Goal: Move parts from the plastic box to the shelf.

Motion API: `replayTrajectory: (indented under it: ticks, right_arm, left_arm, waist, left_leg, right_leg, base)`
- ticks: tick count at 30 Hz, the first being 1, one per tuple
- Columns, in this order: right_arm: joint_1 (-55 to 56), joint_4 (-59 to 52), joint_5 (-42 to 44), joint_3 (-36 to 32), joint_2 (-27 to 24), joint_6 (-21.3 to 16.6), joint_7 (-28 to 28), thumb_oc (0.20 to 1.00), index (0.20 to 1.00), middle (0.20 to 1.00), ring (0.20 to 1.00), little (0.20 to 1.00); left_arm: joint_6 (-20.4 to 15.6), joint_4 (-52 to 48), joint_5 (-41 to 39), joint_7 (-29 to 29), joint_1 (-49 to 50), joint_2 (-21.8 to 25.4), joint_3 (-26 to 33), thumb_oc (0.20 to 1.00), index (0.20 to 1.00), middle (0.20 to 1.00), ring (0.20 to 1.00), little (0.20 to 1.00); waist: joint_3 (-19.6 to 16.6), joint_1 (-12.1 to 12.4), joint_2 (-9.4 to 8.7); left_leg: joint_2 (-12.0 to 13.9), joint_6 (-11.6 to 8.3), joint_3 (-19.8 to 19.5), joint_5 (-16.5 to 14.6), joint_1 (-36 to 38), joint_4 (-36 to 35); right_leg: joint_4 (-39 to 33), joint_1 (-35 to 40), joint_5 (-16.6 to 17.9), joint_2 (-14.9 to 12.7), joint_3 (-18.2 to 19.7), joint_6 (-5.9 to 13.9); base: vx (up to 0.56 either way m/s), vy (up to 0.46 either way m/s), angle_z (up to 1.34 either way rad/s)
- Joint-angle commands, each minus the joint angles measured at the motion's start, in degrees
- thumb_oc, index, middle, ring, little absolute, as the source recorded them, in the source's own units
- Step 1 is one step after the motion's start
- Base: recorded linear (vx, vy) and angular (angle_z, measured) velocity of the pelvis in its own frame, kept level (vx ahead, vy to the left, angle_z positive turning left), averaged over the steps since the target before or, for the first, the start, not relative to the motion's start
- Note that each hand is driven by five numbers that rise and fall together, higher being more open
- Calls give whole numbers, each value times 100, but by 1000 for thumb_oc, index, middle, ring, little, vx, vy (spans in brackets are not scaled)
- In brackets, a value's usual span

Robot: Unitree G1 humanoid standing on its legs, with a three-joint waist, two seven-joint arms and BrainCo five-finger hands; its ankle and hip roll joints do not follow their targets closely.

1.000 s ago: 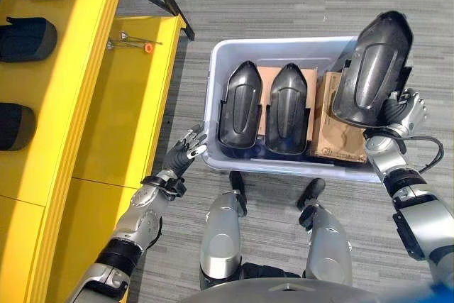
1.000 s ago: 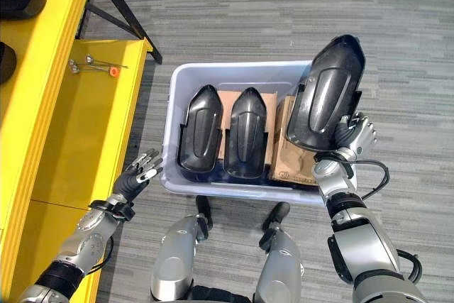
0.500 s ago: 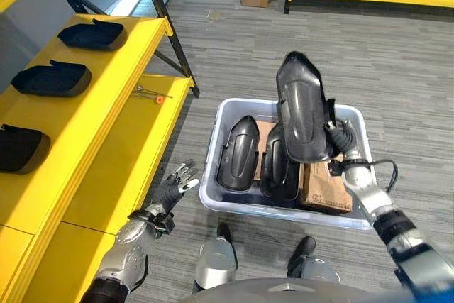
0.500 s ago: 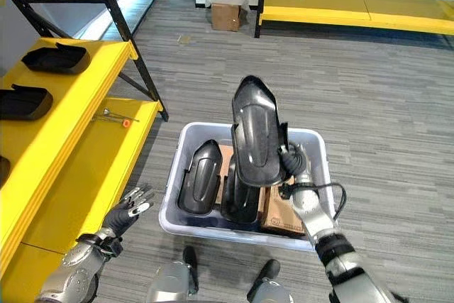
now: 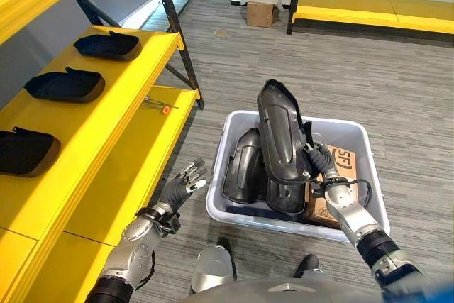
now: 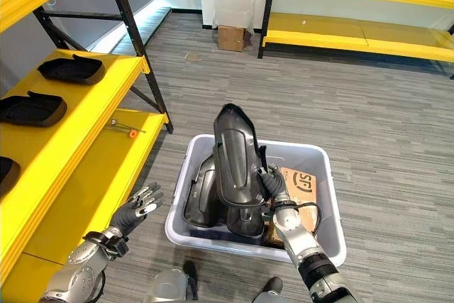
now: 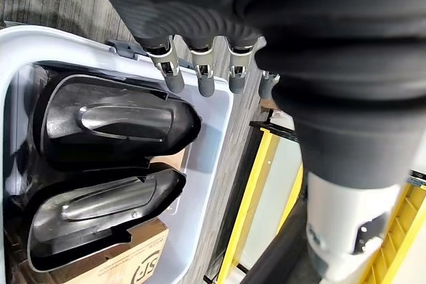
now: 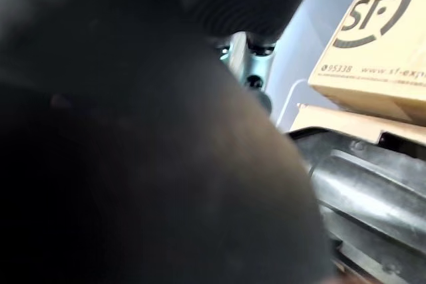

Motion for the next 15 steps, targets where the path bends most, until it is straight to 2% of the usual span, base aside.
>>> replayTrajectory:
  ticks: [1, 3, 5, 11, 12, 15]
  right_arm:
    - [-273, -690, 198, -234, -332, -463, 16, 200, 200, 200, 200, 200]
    - [-198, -623, 201, -371, -438, -633, 239, 200, 200, 200, 200, 200]
    - [-147, -646, 250, -470, -509, -650, 442, 200, 200, 200, 200, 200]
    - [-135, -946, 320, -420, -434, -580, 542, 200, 200, 200, 200, 200]
    - [-99, -1066, 285, -412, -399, -513, 510, 200, 200, 200, 200, 200]
    - [52, -1319, 146, -378, -319, -361, 85, 200, 200, 200, 200, 200]
  left_arm:
    - [-192, -458, 66, 84, -117, 176, -134, 1000, 1000, 1000, 1000, 1000]
    - [-188, -484, 118, 2, -87, 174, -145, 1000, 1000, 1000, 1000, 1000]
    - [21, -574, -4, 80, -72, 88, -78, 1000, 1000, 1000, 1000, 1000]
    - [229, -644, 71, 41, 38, 8, 31, 1000, 1000, 1000, 1000, 1000]
    - [221, -668, 159, -26, 59, 3, 37, 1000, 1000, 1000, 1000, 1000]
    - [202, -638, 419, -433, 4, 11, -54, 1000, 1000, 1000, 1000, 1000]
  waist:
    - [229, -58, 111]
    - [227, -113, 1]
    - [144, -110, -3]
    - [80, -73, 52]
    - [101, -87, 67]
    - [142, -300, 99]
  left_leg:
    - [-250, 18, -192, 474, 77, -601]
    - [-349, -89, -332, 494, -116, -482]
    - [-398, -139, -498, 529, -116, -506]
    - [-456, -157, -656, 478, -87, -486]
    - [-440, -167, -595, 469, -91, -445]
    - [-104, -257, 143, 458, 71, -345]
  right_leg:
    - [467, 317, -987, 878, 732, 0]
    - [1, 519, -853, 1196, 991, -165]
    - [-179, 607, -776, 1197, 978, -208]
    - [-243, 656, -816, 1137, 913, -244]
    - [-237, 657, -814, 1110, 873, -238]
    - [-219, 731, -849, 1014, 623, -176]
  base:
    - [4, -109, 49]
    - [53, -160, 65]
    - [80, -162, 19]
    - [39, -110, 28]
    - [2, -78, 27]
    - [-15, -32, 88]
